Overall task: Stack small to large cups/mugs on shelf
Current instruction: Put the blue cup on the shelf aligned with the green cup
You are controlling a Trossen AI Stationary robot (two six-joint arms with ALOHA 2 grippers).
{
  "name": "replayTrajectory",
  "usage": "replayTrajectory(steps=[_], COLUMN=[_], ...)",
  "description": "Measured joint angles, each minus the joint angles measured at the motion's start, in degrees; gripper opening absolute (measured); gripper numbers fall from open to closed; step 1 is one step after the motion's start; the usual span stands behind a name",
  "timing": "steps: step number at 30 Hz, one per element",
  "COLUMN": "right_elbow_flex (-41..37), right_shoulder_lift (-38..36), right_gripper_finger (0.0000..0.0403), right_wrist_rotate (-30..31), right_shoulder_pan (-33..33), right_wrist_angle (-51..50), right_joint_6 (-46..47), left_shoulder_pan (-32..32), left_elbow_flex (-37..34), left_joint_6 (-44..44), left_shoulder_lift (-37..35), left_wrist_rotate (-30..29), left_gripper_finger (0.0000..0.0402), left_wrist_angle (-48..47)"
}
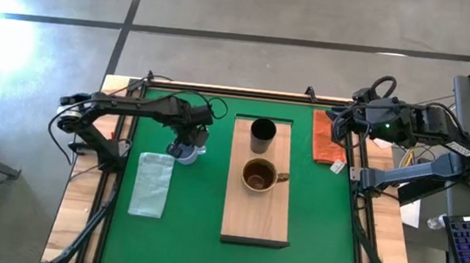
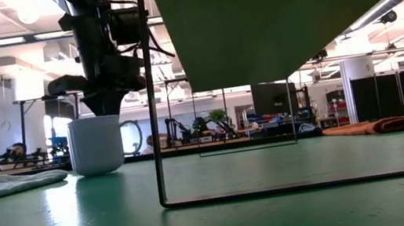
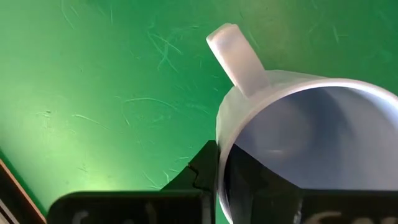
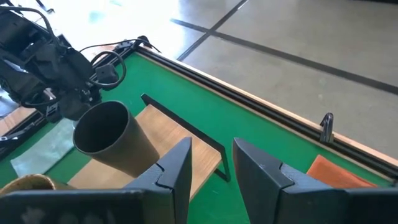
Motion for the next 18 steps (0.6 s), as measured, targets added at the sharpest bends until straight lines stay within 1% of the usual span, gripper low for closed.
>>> replayTrajectory(steps=[5, 14, 16, 18], right_elbow_flex=[0.0, 0.0, 0.0, 0.0], right_shoulder_lift=[0.0, 0.0, 0.0, 0.0], right_gripper_finger=[0.0109, 0.0109, 0.0109, 0.0109], right_wrist_rotate=[0.6, 1.4, 1.4, 1.4], right_shoulder_pan=[0.0, 0.0, 0.0, 0.0], right_wrist_angle=[-0.1, -0.7, -0.7, -0.7], right_joint_6=[-0.3, -0.4, -0.4, -0.4], left_shoulder_pan=[0.0, 0.0, 0.0, 0.0], left_elbow_flex=[0.0, 0.0, 0.0, 0.1], left_joint_6=[-0.4, -0.6, -0.6, -0.8], left_shoulder_lift=[0.0, 0.0, 0.0, -0.3], left_wrist_rotate=[-0.2, -0.6, -2.5, -5.7], left_gripper_finger=[0.0011, 0.0071, 0.0085, 0.0098], left_wrist_angle=[0.0, -0.3, -0.3, -0.4])
